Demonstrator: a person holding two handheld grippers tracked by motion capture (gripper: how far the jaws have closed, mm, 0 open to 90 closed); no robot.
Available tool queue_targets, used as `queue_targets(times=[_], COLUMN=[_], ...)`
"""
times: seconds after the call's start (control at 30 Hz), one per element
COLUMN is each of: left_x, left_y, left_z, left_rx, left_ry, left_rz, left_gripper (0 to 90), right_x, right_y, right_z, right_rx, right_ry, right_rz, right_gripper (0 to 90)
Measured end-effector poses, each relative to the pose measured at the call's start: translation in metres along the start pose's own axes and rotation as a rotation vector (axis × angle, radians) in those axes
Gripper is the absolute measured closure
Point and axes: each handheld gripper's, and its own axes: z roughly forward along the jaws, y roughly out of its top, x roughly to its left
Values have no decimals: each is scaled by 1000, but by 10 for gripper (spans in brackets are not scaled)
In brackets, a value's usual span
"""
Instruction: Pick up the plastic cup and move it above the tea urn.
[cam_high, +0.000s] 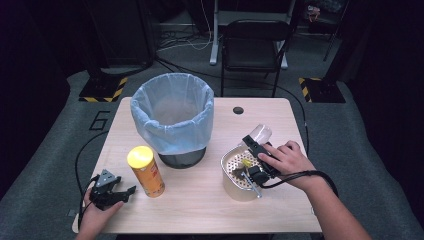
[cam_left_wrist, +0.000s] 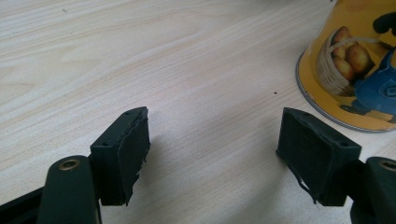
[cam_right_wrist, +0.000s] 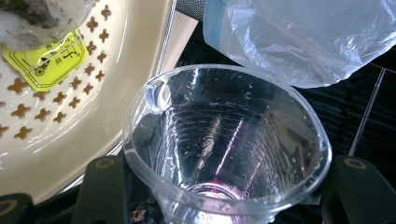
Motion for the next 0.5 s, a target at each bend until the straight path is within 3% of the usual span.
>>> queue_targets(times=[0.5], left_x=[0], left_y=[0], left_z=[0], left_rx=[0], left_ry=[0], left_rz=[-1], left_gripper=[251], right_x=[-2], right_y=[0], right_z=[0], right_rx=[-16], right_ry=[-6], right_rz=[23], right_gripper=[390])
